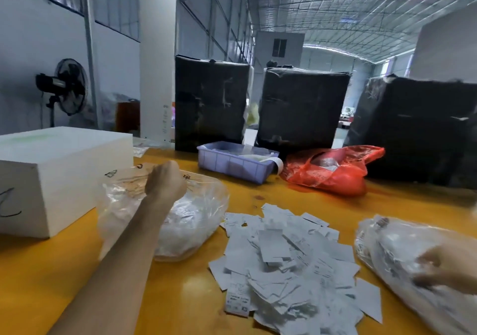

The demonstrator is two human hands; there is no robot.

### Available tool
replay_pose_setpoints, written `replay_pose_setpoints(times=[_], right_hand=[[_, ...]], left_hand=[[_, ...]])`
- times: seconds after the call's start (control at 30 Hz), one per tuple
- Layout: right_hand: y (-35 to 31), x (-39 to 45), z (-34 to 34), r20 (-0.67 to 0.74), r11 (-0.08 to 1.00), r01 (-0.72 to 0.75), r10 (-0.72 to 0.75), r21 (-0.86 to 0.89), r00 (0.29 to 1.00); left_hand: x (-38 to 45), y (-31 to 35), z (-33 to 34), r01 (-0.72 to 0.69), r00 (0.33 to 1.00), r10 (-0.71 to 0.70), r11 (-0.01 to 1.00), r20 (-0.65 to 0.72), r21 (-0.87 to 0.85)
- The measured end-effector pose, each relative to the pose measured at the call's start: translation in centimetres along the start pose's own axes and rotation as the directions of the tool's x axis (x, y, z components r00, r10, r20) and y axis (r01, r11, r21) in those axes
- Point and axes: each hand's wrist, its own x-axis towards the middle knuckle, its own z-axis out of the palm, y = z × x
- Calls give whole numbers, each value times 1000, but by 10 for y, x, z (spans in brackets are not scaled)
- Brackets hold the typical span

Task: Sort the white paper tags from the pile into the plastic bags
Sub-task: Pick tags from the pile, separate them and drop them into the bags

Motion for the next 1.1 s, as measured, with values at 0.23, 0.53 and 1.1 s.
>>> replay_pose_setpoints(times=[0.23,0.53,1.1], right_hand=[[-12,-15,-9,-160,988,40,-16,150,987],[-12,-26,-37,-140,872,64,5,485,990],[-24,-38,-34,194,979,-7,-34,204,980]], left_hand=[[-42,69,32,-306,940,333,922,79,-237],[-103,106,79,-449,776,581,782,245,-432],[-104,106,79,-332,774,569,738,278,-587]])
